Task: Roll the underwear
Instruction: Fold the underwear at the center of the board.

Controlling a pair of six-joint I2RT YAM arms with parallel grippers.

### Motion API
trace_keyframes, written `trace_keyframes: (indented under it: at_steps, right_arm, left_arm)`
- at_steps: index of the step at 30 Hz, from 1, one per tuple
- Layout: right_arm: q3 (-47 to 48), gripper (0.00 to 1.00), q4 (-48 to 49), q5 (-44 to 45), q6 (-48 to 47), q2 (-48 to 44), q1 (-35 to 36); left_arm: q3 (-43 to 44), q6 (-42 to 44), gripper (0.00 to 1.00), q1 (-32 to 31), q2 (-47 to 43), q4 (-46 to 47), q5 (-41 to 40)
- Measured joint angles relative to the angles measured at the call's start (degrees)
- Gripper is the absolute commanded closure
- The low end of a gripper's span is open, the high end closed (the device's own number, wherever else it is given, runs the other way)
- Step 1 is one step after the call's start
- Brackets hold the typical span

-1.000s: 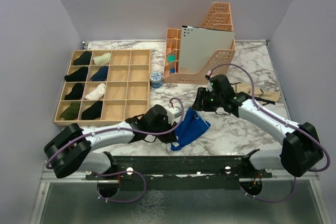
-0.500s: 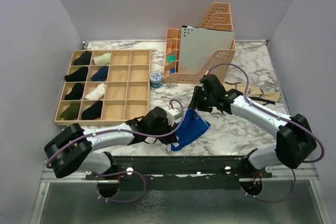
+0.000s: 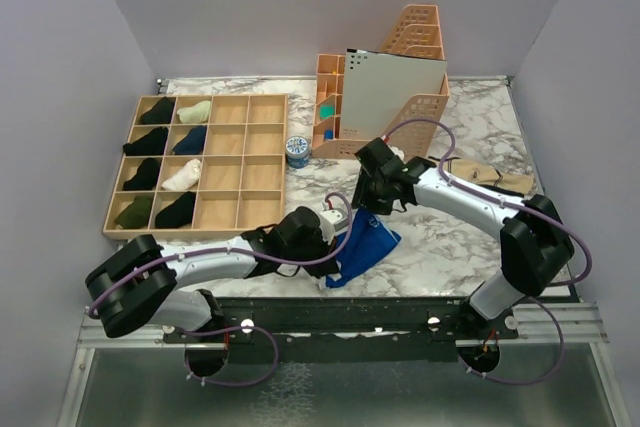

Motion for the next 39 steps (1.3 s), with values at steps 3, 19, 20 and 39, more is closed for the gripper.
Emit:
trace_keyframes:
  at_steps: [3,19,20,39]
  right_arm:
    - [1.77,0.5,-2.82,1.51,1.86,2.23,0.44]
    - [3.91,0.61,-7.76,4.33,5.7,4.87,1.42]
    - [3.82,0.63,-7.74,4.35,5.84,4.68,1.42]
    - [-7.85,0.84,-4.72,4.74,6.1,-4.83,1.46]
  left_arm:
    - [-0.55,0.24,1.0,-0.26,0.0,0.57,-0.2]
    - [-1.05,1.03,1.0,-1.07,0.15,0.79,-1.03]
    - [-1.05,1.03,1.0,-1.11,0.15,0.79,-1.11]
    - [-1.05,1.01,1.0,-1.2,0.07,0.44,-2.21]
